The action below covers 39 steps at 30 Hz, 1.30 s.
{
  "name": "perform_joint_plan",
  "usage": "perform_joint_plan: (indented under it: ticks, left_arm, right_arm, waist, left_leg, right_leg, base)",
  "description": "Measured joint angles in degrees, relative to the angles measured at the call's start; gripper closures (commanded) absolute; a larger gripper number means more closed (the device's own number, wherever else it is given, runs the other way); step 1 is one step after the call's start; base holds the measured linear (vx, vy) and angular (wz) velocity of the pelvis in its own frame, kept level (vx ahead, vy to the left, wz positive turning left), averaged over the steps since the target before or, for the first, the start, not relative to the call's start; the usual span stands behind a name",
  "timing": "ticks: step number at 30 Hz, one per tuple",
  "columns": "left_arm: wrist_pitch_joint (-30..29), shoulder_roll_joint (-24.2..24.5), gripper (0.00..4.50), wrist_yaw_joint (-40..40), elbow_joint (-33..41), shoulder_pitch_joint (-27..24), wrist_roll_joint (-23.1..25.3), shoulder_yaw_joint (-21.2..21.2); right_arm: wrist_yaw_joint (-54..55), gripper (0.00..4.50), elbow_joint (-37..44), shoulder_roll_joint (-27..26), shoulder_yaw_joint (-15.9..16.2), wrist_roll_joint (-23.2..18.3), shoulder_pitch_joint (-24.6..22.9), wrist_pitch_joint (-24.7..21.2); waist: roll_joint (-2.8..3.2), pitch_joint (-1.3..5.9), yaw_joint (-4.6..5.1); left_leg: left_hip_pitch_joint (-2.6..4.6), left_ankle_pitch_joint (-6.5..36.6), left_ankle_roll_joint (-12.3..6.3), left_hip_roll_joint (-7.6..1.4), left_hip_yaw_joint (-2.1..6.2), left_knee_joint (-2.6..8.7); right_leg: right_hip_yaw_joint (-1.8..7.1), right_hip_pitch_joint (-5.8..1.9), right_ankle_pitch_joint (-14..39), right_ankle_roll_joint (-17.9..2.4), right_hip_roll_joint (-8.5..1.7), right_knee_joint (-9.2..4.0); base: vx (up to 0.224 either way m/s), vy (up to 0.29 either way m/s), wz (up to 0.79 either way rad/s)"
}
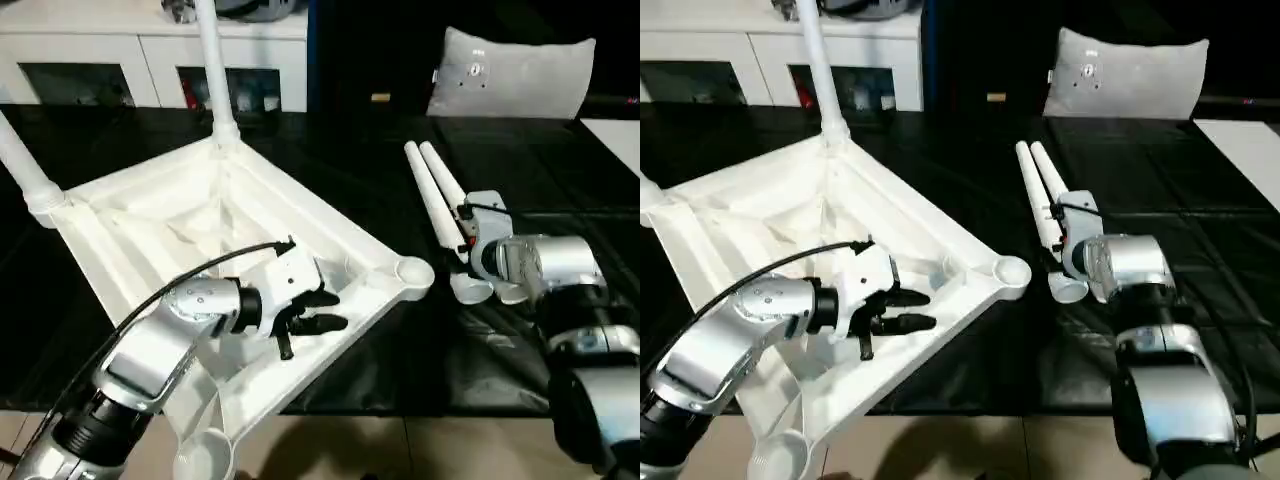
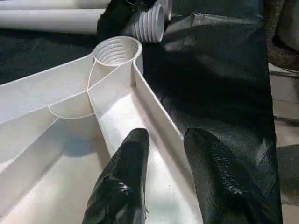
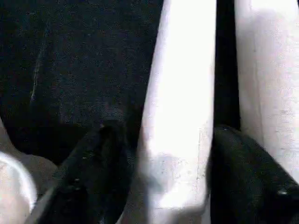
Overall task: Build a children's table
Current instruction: Pick table leg
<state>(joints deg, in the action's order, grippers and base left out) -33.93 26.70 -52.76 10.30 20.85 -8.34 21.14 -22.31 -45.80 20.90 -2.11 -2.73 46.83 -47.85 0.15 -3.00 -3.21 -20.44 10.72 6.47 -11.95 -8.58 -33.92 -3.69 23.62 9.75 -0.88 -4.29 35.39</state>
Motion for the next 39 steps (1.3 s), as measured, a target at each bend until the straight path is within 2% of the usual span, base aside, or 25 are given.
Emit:
perform_joint_plan:
  ticks: [1,6,10,11,16,22,26,27,28,29,30,32,33,36,38,39]
  left_arm:
    - [-0.01,-0.07,2.95,0.11,0.0,0.0,0.03,0.0]
    - [-0.16,-0.45,2.95,1.65,0.0,0.12,0.16,-0.03]
    - [-0.17,-0.36,2.95,1.87,-0.01,0.12,0.21,-0.08]
    - [-0.17,-0.37,2.95,1.89,-0.01,0.12,0.21,-0.09]
    - [-0.12,-0.41,2.95,2.37,-0.04,0.12,0.13,-0.69]
    - [0.27,-2.44,2.95,5.59,-1.85,1.01,-0.11,-3.67]
    - [0.98,-8.04,2.95,11.76,-5.57,3.27,-0.78,-8.01]
    - [1.21,-10.18,2.95,14.19,-7.25,4.61,-1.08,-9.61]
    - [1.21,-11.71,2.68,15.93,-8.36,5.77,-1.61,-11.06]
    - [1.24,-12.47,2.68,17.21,-9.0,6.8,-2.19,-12.13]
    - [0.66,-14.88,2.61,18.9,-10.25,8.18,-4.27,-14.84]
    - [0.07,-18.14,2.55,20.84,-10.94,9.73,-7.4,-18.36]
    - [-0.33,-20.51,2.28,21.85,-11.68,10.94,-10.32,-20.87]
    - [-1.2,-25.35,2.18,23.82,-12.24,13.84,-16.52,-25.25]
    - [-1.42,-26.24,2.17,24.43,-12.44,14.56,-18.38,-26.05]
    - [-2.31,-27.76,1.92,24.99,-13.18,15.18,-20.73,-27.84]
  right_arm:
    - [-0.16,1.63,-0.5,0.0,-0.1,0.0,0.18,0.26]
    - [-0.69,1.98,-6.21,0.12,-1.09,-0.2,2.68,2.27]
    - [-0.83,2.26,-7.84,0.4,-1.38,-0.23,3.25,3.2]
    - [-1.06,2.47,-8.38,0.47,-1.39,-0.23,3.46,3.45]
    - [-1.39,2.6,-9.17,0.57,-2.25,-0.74,3.47,4.4]
    - [-1.74,2.62,-8.26,0.36,-6.62,-4.14,2.23,8.74]
    - [-5.63,2.62,-0.72,-2.42,-13.16,-11.31,-1.25,14.74]
    - [-7.47,2.62,1.58,-3.19,-15.16,-14.14,-1.64,14.86]
    - [-9.05,2.63,3.53,-3.65,-16.61,-16.31,-1.93,14.35]
    - [-10.4,2.63,5.14,-4.12,-17.43,-18.08,-1.97,14.05]
    - [-13.7,2.63,8.98,-4.22,-18.81,-21.29,-3.6,12.38]
    - [-18.36,2.63,13.32,-4.93,-19.09,-24.94,-5.91,10.52]
    - [-21.36,2.63,16.3,-5.73,-19.42,-27.84,-8.06,8.75]
    - [-26.28,2.63,20.75,-7.72,-19.15,-33.41,-12.04,4.56]
    - [-27.22,2.63,21.93,-7.95,-18.79,-34.88,-12.61,3.51]
    - [-28.23,2.63,24.23,-7.7,-18.76,-36.13,-13.64,2.6]
  waist:
    - [0.0,0.0,-0.01]
    - [0.0,0.0,0.0]
    - [-0.01,0.0,0.01]
    - [-0.01,0.0,0.0]
    - [-0.01,0.0,-0.06]
    - [0.2,-0.1,-0.09]
    - [0.24,-0.11,-0.15]
    - [0.24,-0.11,-0.19]
    - [0.24,-0.11,-0.24]
    - [0.24,-0.1,-0.24]
    - [0.25,-0.09,-0.35]
    - [0.25,-0.09,-0.62]
    - [0.25,-0.1,-0.92]
    - [0.25,-0.1,-1.79]
    - [0.28,-0.08,-1.86]
    - [0.28,-0.08,-2.04]
  left_leg:
    - [0.01,0.0,0.0,0.0,0.0,0.0]
    - [0.06,0.0,0.0,-0.01,0.0,-0.04]
    - [0.04,0.0,-0.01,-0.01,0.01,-0.04]
    - [0.04,0.0,-0.01,-0.01,0.0,-0.04]
    - [0.11,0.0,0.0,-0.01,0.01,-0.05]
    - [0.05,0.01,-0.01,-0.01,0.01,-0.09]
    - [-0.23,0.01,-0.04,-0.01,0.01,-0.09]
    - [-0.39,-0.03,-0.1,-0.01,0.01,-0.11]
    - [-0.49,-0.08,-0.18,-0.01,0.02,-0.11]
    - [-0.53,-0.16,-0.32,-0.02,0.02,-0.11]
    - [-0.54,-0.24,-0.52,-0.01,0.04,-0.11]
    - [-0.54,-0.22,-0.59,-0.02,0.05,-0.11]
    - [-0.56,-0.21,-0.62,-0.02,0.05,-0.13]
    - [-0.6,-0.18,-0.68,-0.01,0.04,-0.22]
    - [-0.57,-0.18,-0.67,-0.01,0.04,-0.22]
    - [-0.59,-0.18,-0.63,-0.01,0.04,-0.22]
  right_leg:
    - [-0.01,-0.02,0.0,0.0,0.0,0.0]
    - [-0.02,-0.09,0.0,0.0,-0.01,0.0]
    - [-0.02,-0.09,0.0,0.0,-0.01,-0.01]
    - [-0.02,-0.09,0.0,0.0,-0.01,-0.01]
    - [-0.03,-0.16,0.0,0.0,-0.01,-0.01]
    - [-0.05,-0.13,-0.02,-0.04,-0.01,0.0]
    - [-0.05,0.11,-0.03,-0.05,-0.01,-0.02]
    - [-0.07,0.22,-0.05,-0.07,-0.01,-0.02]
    - [-0.09,0.3,-0.06,-0.09,-0.01,-0.02]
    - [-0.09,0.35,-0.07,-0.1,-0.01,-0.03]
    - [-0.12,0.31,-0.07,-0.1,-0.01,-0.05]
    - [-0.13,0.28,-0.07,-0.1,-0.01,-0.11]
    - [-0.14,0.27,-0.07,-0.1,-0.02,-0.15]
    - [-0.13,0.29,-0.09,-0.12,-0.07,-0.15]
    - [-0.13,0.27,-0.11,-0.13,-0.07,-0.14]
    - [-0.16,0.28,-0.12,-0.12,-0.07,-0.15]
  base:
    - [0.0,0.0,0.0]
    - [0.0,0.0,0.0]
    - [0.0,0.0,0.0]
    - [0.0,0.0,0.0]
    - [0.0,0.0,0.0]
    - [0.0,0.0,0.0]
    - [0.0,0.0,0.0]
    - [0.0,0.0,0.0]
    - [0.0,0.0,0.0]
    - [0.0,0.0,0.0]
    - [0.0,0.0,0.0]
    - [0.0,0.0,0.0]
    - [0.0,0.0,0.0]
    - [0.0,0.0,0.0]
    - [0.0,0.0,0.0]
    - [0.0,0.0,0.0]
